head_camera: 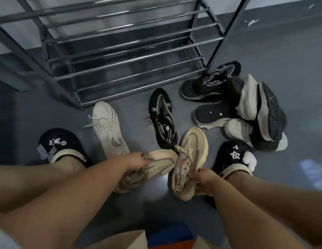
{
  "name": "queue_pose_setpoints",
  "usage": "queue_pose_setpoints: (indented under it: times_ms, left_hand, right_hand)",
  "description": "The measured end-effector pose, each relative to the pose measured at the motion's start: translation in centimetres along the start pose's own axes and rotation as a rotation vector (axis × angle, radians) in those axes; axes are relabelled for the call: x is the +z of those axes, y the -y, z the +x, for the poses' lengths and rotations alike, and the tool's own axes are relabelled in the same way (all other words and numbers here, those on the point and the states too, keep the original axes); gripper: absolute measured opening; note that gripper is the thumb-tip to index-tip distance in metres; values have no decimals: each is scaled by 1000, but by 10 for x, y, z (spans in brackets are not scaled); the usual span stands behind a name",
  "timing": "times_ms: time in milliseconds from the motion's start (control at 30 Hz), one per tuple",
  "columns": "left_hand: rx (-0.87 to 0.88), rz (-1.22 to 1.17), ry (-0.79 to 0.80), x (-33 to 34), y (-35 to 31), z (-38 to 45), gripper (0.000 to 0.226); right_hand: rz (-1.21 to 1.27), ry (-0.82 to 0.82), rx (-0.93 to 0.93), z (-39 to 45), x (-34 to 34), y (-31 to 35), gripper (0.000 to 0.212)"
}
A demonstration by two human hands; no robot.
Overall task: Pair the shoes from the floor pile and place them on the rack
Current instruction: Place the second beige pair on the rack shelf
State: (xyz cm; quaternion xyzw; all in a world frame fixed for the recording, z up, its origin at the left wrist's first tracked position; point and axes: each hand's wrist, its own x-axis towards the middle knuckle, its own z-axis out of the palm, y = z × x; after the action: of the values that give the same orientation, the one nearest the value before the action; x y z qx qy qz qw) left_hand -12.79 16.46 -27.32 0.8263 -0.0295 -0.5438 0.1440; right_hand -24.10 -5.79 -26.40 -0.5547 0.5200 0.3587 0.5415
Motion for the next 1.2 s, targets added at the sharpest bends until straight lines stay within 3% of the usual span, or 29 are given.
queue_pose_setpoints:
  times_ms: [100,200,333,400,500,667,800,1000,1200]
  left_hand:
    - [-5,-97,8,5,-4,4,57]
    - [-65,-277,69,11,-2,7,77]
    - [-31,-517,115,38,-12,0,47]
    - [-22,-595,61,51,-18,-4,47]
    - [-72,-547,-44,61,-22,-4,58]
    - [39,-270,-122,72,-29,-12,52]
    - [88,-335,-239,50,-34,-23,45]
    - [106,-890,-493,-19,-12,-25,37]
    - [50,-1345,-538,-70,24,-23,38]
  right_hand:
    - [15,37,27,-3,-2,2,31]
    - [100,136,41,-8,-8,5,23]
    - [163,155,11,-17,-12,10,14]
    - [149,90,2,-17,-14,5,19]
    - [111,32,-2,-19,-15,-4,30]
    - [148,86,-39,-31,-19,-3,19]
    - [107,66,-121,-43,-21,7,18]
    - [-96,-52,-278,-60,-3,44,23]
    - [-253,-74,-448,-66,38,97,33]
